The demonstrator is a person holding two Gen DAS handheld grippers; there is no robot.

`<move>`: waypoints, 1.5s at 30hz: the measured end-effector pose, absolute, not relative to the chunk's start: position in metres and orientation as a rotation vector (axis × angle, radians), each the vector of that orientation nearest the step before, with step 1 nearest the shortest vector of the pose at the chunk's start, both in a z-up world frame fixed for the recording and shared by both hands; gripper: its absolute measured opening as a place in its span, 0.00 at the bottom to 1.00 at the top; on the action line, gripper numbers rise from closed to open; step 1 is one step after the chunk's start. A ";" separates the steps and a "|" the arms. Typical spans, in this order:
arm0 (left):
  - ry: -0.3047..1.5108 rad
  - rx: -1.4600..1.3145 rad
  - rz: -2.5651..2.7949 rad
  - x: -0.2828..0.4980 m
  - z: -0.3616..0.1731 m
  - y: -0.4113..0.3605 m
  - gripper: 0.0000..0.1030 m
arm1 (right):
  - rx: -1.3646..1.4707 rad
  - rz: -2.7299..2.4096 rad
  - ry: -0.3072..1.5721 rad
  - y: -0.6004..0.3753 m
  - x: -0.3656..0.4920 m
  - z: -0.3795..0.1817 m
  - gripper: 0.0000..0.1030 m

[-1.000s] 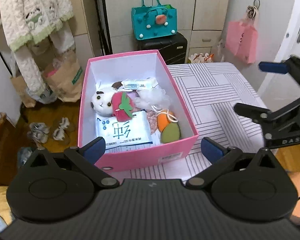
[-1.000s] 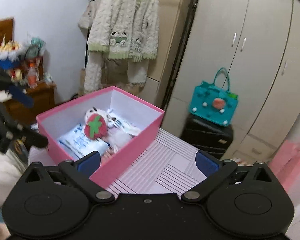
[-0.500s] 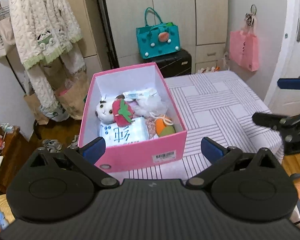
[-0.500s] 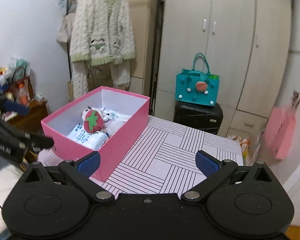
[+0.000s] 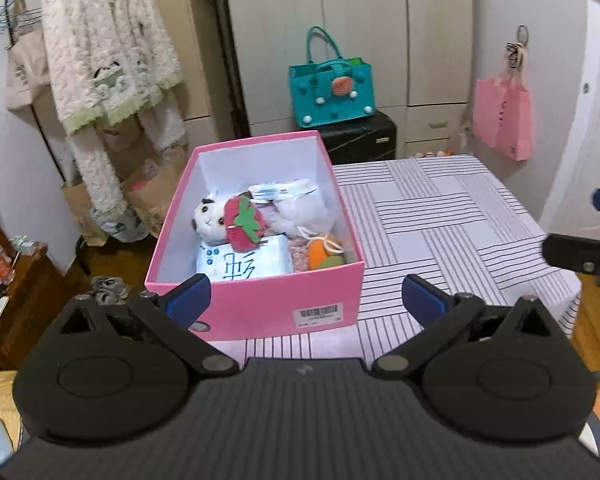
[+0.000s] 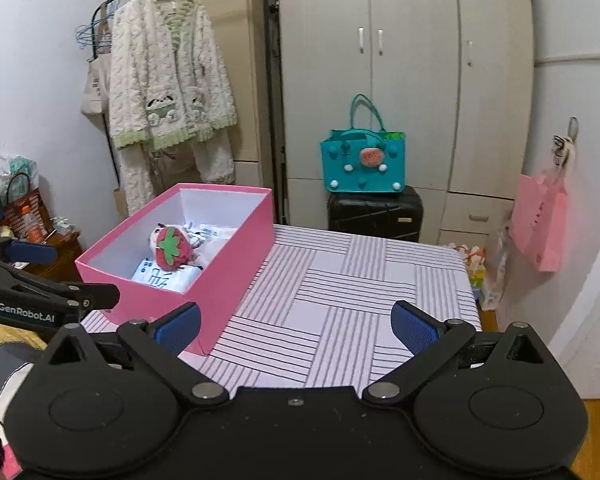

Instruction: Organize soft objects

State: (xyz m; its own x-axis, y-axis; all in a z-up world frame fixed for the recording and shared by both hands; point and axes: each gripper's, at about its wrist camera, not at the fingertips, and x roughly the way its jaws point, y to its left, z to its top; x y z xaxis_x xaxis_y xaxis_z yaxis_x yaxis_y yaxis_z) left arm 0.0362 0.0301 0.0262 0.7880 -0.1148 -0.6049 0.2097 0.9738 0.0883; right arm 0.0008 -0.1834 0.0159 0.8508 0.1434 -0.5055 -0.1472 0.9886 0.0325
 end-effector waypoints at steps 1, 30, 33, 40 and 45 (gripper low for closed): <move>0.638 0.144 -0.167 0.035 0.024 0.030 1.00 | -0.014 0.139 0.525 -0.183 -0.003 0.015 0.99; 0.552 0.131 -0.141 0.016 0.016 0.016 1.00 | -0.015 0.012 0.464 -0.198 -0.037 0.004 1.00; 0.548 0.111 -0.148 0.012 0.014 0.018 1.00 | -0.019 0.020 0.461 -0.195 -0.038 0.003 1.00; 0.499 0.113 -0.141 0.000 0.007 0.018 1.00 | -0.003 0.000 0.442 -0.191 -0.042 -0.006 1.00; 0.464 0.102 -0.150 -0.008 0.001 0.018 1.00 | 0.019 -0.022 0.411 -0.189 -0.046 -0.016 1.00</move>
